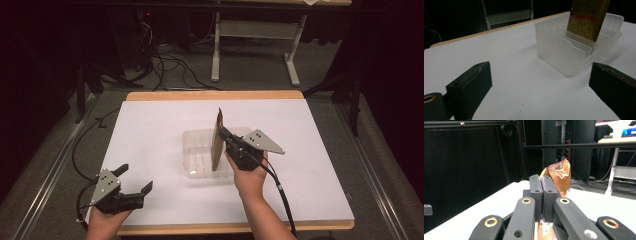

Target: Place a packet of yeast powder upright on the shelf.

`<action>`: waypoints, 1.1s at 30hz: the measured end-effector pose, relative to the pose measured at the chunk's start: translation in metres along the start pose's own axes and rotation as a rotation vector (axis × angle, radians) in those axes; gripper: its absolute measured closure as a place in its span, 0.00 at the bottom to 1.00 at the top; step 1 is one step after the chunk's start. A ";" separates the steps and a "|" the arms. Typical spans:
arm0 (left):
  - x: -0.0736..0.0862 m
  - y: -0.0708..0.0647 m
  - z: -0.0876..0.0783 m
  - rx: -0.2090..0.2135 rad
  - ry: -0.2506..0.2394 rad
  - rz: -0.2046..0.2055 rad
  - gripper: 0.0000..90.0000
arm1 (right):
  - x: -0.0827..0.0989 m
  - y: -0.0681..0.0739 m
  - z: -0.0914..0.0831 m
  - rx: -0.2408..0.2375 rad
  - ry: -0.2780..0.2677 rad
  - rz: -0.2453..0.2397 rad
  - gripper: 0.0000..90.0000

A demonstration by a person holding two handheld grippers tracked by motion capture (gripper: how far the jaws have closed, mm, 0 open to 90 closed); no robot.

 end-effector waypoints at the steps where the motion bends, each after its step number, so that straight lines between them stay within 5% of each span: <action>1: 0.000 0.000 0.000 0.000 0.000 0.000 0.06 | 0.002 0.000 0.001 -0.003 0.006 0.003 1.00; 19: 0.001 -0.001 0.001 0.007 0.013 0.007 0.06 | 0.024 0.005 0.007 -0.037 0.063 0.003 0.96; 27: 0.002 0.000 0.003 0.007 0.023 0.009 0.06 | 0.021 0.007 -0.004 -0.066 0.090 -0.010 0.65; 33: 0.003 -0.001 0.006 0.008 0.036 0.018 0.06 | 0.020 0.005 -0.027 -0.074 0.117 -0.038 0.56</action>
Point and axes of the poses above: each handheld gripper's, and its own axes: z roughly forward along the jaws, x roughly out of its underside, y roughly to its left, the point moved 6 cm from there along z, roughly forward along the jaws, and after that the axes turned 4 degrees about y, right-handed, at the moved point
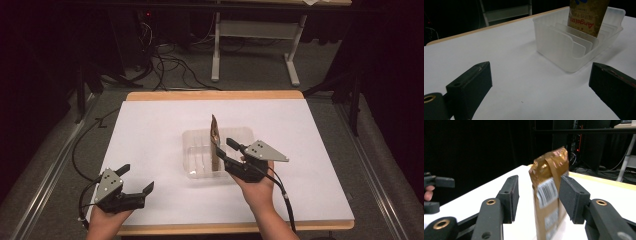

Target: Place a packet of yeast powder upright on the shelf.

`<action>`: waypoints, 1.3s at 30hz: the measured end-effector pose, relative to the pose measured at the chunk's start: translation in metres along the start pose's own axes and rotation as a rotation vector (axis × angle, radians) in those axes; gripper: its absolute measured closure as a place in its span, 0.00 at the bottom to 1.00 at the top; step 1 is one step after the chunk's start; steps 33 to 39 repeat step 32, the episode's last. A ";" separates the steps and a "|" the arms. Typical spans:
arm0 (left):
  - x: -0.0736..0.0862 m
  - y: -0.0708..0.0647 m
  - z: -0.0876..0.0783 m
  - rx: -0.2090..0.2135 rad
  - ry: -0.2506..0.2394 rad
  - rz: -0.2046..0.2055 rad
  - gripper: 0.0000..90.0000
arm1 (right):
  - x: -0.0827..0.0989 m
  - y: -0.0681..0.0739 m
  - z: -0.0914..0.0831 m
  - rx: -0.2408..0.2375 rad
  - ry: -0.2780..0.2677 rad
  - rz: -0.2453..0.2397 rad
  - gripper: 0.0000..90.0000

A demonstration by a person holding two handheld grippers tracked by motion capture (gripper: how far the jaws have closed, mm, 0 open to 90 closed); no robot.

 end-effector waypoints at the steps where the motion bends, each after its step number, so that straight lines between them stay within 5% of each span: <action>1: 0.000 0.000 0.001 0.001 0.001 -0.001 0.06 | 0.001 -0.002 -0.005 -0.001 0.004 0.000 0.56; 8: 0.002 -0.001 0.003 -0.003 0.015 0.001 0.06 | 0.010 -0.030 -0.040 0.056 0.044 -0.016 0.55; 20: 0.007 -0.005 0.011 0.001 0.055 0.004 0.06 | 0.073 -0.141 -0.115 0.291 0.196 0.018 0.41; 22: 0.006 -0.006 0.012 0.002 0.057 0.005 0.06 | 0.078 -0.153 -0.123 0.299 0.201 0.070 0.40; 25: 0.006 -0.008 0.013 0.002 0.062 0.008 0.06 | 0.076 -0.155 -0.125 0.303 0.172 0.087 0.41; 39: 0.005 -0.008 0.008 0.002 0.049 0.012 0.06 | 0.085 -0.156 -0.118 0.292 0.209 0.096 0.39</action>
Point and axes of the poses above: each handheld gripper's, and its own axes: z roughly forward along the jaws, x roughly out of its underside, y roughly to its left, the point moved 6 cm from there along z, roughly forward along the jaws, and after that the axes turned 4 degrees about y, right-handed, at the moved point
